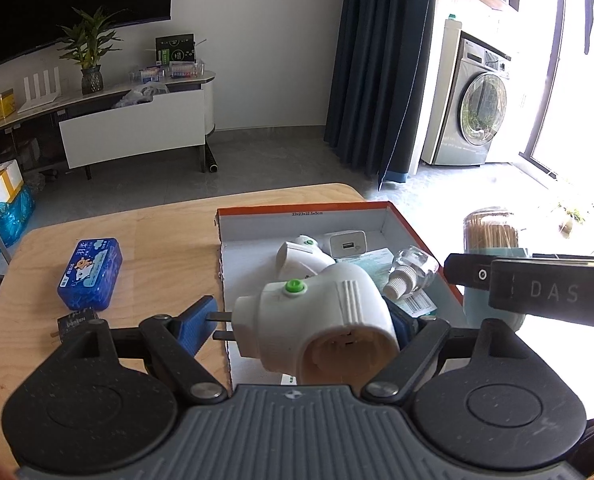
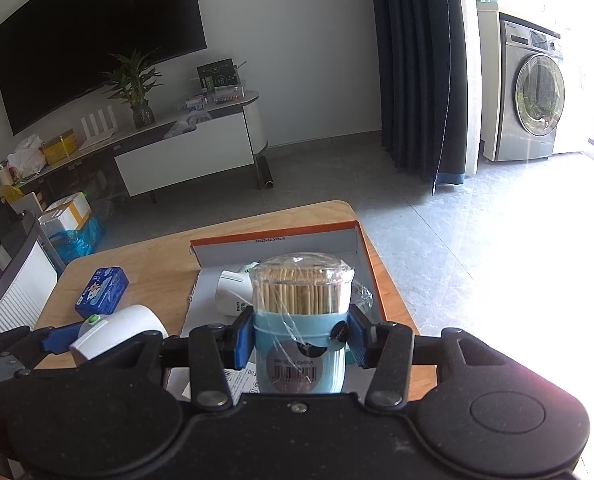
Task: Organize rigid objects
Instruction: 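Carry the toothpick container with the right gripper while the left gripper carries the socket adapter, then lower the toothpick container into the cardboard box and open the right gripper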
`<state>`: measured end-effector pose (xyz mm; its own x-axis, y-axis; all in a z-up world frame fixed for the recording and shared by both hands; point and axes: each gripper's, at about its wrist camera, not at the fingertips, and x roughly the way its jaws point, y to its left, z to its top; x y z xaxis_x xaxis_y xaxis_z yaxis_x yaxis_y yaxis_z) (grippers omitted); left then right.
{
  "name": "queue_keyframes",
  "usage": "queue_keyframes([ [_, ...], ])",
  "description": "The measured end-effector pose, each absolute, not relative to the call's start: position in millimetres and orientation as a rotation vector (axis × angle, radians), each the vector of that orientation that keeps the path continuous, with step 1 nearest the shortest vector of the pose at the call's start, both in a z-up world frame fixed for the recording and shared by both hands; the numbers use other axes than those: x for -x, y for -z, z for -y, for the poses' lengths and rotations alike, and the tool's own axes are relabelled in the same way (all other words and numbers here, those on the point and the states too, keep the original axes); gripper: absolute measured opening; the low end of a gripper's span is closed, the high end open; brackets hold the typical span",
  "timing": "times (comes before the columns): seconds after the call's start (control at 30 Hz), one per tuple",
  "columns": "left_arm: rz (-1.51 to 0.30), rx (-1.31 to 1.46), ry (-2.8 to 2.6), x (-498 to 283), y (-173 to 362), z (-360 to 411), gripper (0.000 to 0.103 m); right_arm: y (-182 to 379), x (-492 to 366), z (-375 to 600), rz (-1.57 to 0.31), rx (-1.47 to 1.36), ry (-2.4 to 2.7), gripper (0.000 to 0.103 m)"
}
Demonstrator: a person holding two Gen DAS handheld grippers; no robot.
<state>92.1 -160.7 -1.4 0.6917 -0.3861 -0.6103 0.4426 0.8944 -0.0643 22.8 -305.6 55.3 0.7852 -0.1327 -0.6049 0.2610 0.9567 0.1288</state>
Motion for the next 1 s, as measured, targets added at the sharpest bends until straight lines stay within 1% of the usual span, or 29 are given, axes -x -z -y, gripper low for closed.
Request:
queue_keyframes([
  [0.77, -0.707, -0.092, 0.495, -121, 16, 187, 0.086, -43, -74, 324, -0.687, -0.19, 0.205, 0.058],
  [0.83, -0.713, -0.093, 0.499, -123, 19, 190, 0.086, -41, -80, 327, -0.674, -0.195, 0.191, 0.06],
  [0.87, -0.715, -0.093, 0.5, -124, 19, 191, 0.086, -42, -82, 329, -0.657, -0.201, 0.19, 0.066],
  [0.9, -0.718, -0.095, 0.501, -125, 21, 192, 0.086, -42, -84, 330, -0.65, -0.207, 0.186, 0.069],
  [1.0, -0.728, -0.093, 0.505, -129, 24, 195, 0.086, -48, -82, 335, -0.611, -0.216, 0.192, 0.069],
])
